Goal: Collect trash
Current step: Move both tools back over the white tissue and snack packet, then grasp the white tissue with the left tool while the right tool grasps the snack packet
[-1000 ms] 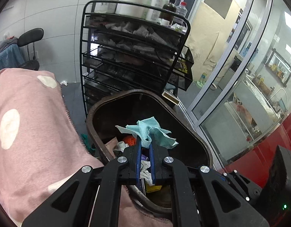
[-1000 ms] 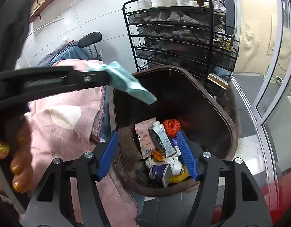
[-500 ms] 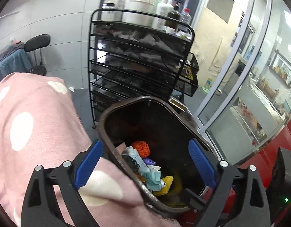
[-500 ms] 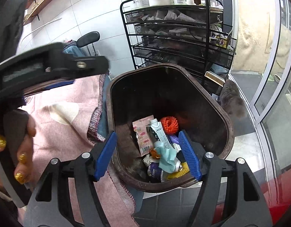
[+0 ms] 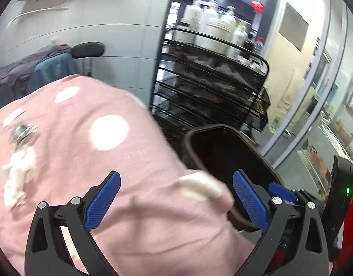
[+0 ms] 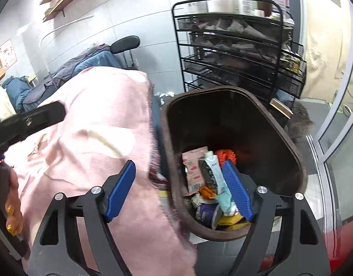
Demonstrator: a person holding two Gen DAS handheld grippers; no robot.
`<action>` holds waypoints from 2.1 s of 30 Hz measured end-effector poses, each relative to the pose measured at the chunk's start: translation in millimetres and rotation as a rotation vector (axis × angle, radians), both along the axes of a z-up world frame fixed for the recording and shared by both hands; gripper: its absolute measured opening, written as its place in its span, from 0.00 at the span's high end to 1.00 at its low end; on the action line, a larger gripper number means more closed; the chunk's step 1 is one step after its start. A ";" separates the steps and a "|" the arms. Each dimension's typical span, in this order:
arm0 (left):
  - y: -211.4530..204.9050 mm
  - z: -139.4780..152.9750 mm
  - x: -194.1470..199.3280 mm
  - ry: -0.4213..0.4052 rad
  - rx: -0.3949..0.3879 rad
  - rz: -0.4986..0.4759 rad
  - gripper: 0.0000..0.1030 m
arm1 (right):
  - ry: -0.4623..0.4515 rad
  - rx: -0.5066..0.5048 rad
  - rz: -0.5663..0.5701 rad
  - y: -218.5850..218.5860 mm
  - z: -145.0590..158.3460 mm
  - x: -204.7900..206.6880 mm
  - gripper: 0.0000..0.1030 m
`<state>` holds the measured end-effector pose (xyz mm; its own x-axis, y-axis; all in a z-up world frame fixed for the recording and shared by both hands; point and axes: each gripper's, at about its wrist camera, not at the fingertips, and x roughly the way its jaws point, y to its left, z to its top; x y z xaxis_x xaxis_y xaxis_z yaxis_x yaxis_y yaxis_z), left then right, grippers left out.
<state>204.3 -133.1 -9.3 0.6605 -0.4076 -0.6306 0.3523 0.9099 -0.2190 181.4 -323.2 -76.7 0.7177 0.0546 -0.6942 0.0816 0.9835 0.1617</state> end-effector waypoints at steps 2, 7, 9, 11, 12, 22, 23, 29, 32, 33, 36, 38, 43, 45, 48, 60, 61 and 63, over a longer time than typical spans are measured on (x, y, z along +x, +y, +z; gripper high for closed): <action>17.3 -0.9 -4.3 0.003 -0.009 0.031 0.05 | -0.005 -0.009 0.021 10.4 2.7 3.3 0.21; 53.8 -6.2 -12.9 0.030 -0.041 0.105 0.05 | -0.017 -0.019 0.079 37.0 10.2 10.1 0.20; 65.5 -9.0 -17.0 0.034 -0.040 0.132 0.05 | -0.022 -0.023 0.109 48.7 13.9 13.1 0.18; 79.3 -12.1 -20.3 0.040 -0.036 0.162 0.05 | -0.030 -0.022 0.141 60.2 17.8 16.1 0.17; 87.7 -14.4 -22.5 0.044 -0.036 0.178 0.05 | -0.032 -0.018 0.163 67.5 19.8 18.7 0.17; 167.0 -33.0 -27.3 0.101 -0.031 0.339 0.06 | -0.004 0.050 0.355 134.3 33.1 48.9 0.15; 173.1 -33.8 -26.4 0.105 -0.031 0.350 0.06 | 0.001 0.049 0.365 141.5 33.0 50.4 0.15; 194.4 -35.0 -11.8 0.115 0.027 0.381 0.06 | 0.025 0.050 0.413 172.8 31.3 56.7 0.14; 201.3 -37.2 0.1 0.119 0.045 0.382 0.06 | 0.035 0.045 0.421 178.2 29.2 58.1 0.14; 202.0 -38.3 4.1 0.124 0.052 0.383 0.07 | 0.040 0.043 0.423 180.1 28.2 58.7 0.14; 202.8 -40.9 17.9 0.143 0.061 0.382 0.10 | 0.044 0.038 0.419 181.8 26.3 61.4 0.14; 202.2 -41.3 27.7 0.149 0.068 0.379 0.12 | 0.047 0.040 0.414 180.4 25.6 62.5 0.14; 199.7 -46.6 51.6 0.174 0.100 0.384 0.20 | 0.052 0.035 0.407 180.9 25.0 65.9 0.14; 198.2 -50.9 59.8 0.196 0.115 0.381 0.27 | 0.054 0.031 0.409 181.6 24.9 66.1 0.14; 197.3 -51.1 60.6 0.194 0.131 0.381 0.37 | 0.055 0.027 0.413 183.2 25.0 65.7 0.14; 212.1 -38.8 27.7 0.174 -0.003 0.375 0.75 | 0.060 0.022 0.436 193.0 25.3 70.6 0.14; 212.7 -36.4 23.2 0.164 -0.010 0.377 0.75 | 0.060 0.024 0.440 194.1 25.9 71.6 0.14; 213.9 -31.1 12.7 0.141 -0.019 0.380 0.75 | 0.058 0.023 0.448 197.4 27.9 73.7 0.14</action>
